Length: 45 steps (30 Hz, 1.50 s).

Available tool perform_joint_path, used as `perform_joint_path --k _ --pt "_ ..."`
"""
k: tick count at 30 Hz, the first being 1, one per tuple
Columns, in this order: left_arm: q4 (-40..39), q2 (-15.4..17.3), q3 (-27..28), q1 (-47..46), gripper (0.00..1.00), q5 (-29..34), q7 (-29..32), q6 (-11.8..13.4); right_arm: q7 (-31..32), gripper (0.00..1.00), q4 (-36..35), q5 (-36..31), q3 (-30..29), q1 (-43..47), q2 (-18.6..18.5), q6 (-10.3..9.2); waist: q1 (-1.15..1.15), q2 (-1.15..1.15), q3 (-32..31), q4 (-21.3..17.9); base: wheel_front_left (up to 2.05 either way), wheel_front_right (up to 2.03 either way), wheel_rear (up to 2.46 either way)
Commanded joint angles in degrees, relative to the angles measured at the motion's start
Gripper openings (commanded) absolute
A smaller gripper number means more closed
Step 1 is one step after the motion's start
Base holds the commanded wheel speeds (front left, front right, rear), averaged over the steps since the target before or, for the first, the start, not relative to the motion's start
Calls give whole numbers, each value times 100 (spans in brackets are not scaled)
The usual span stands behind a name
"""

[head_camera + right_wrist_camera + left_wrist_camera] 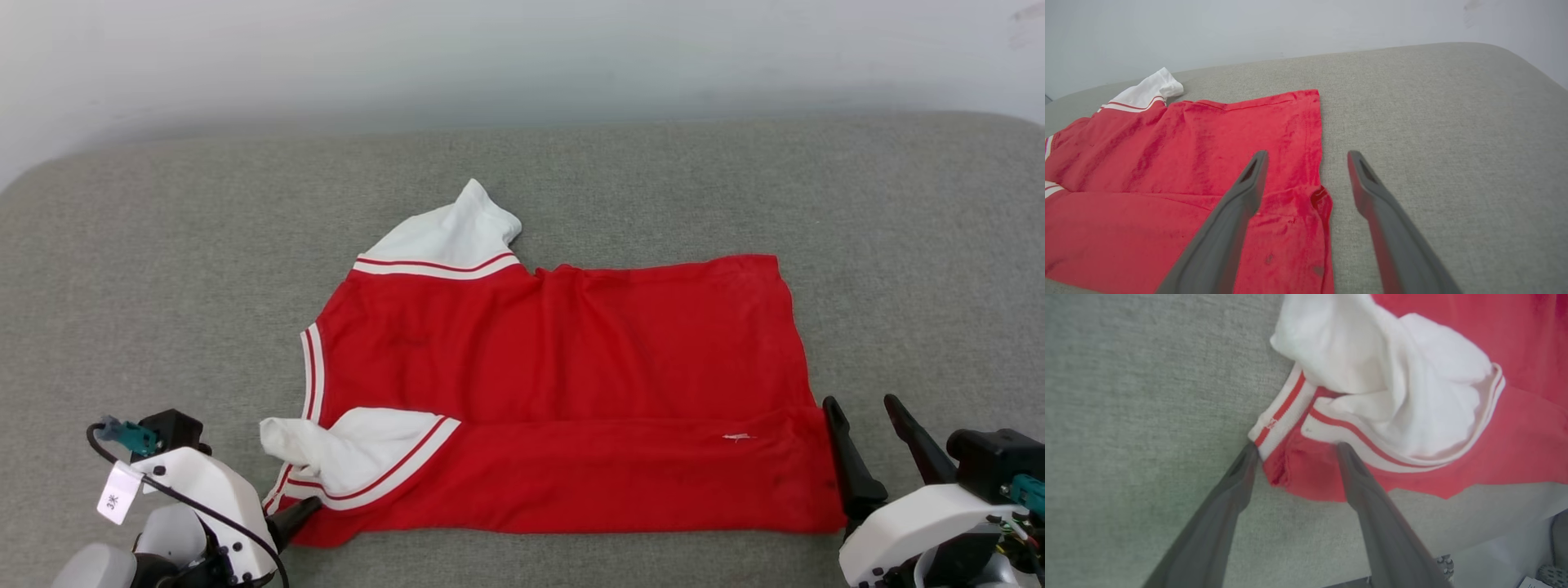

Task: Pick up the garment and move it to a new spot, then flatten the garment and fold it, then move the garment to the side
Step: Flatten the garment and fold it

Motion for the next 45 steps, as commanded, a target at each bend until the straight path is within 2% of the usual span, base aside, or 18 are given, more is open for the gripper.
perform_joint_path --k 1,3,4,5,9,14,21,27,35,36,38,45 --pt "58 -37 -38 60 100 -33 33 -4 16 100 -19 15 7 -104 27 -5 0 0 56 -57 0 0 0" --pt "218 -108 -129 85 100 -77 131 -35 34 100 -10 49 -13 -107 32 -5 0 0 100 -100 0 0 0" --pt "389 -276 -260 109 27 -156 208 -111 101 100 -1 93 -62 -104 27 -5 0 0 141 -134 0 0 0" --pt "422 -319 -295 115 0 -172 218 -150 163 100 3 121 -92 -91 20 -5 0 0 151 -138 0 0 0" --pt "456 -334 -307 72 0 -154 91 -258 605 100 -14 327 -184 -14 -74 -5 0 0 138 -123 0 0 0" --pt "208 -150 -208 -8 0 37 -198 -312 1722 100 -130 613 -334 129 -258 -5 0 0 22 -64 0 0 0" --pt "-474 77 -80 21 0 312 -486 -160 3229 100 -400 771 -206 112 -453 -5 0 0 34 20 0 0 0" --pt "-953 140 -80 11 0 430 -478 -16 3613 100 -149 777 130 -180 -543 -5 0 0 281 110 0 0 0" --pt "-1014 37 -145 -34 0 398 -529 -32 3912 100 798 987 676 -481 -512 -2 0 0 521 197 0 0 0" --pt "-998 21 -150 -36 0 380 -532 -46 3977 45 881 1057 724 -480 -491 6 0 0 532 201 0 0 0" --pt "-974 -1 -157 -41 0 361 -554 -62 3997 0 938 1102 759 -525 -512 6 0 0 551 207 0 0 0" --pt "-962 9 -114 -8 0 431 -815 -164 3813 0 669 1198 683 -695 -792 -4 0 0 387 208 0 0 0"
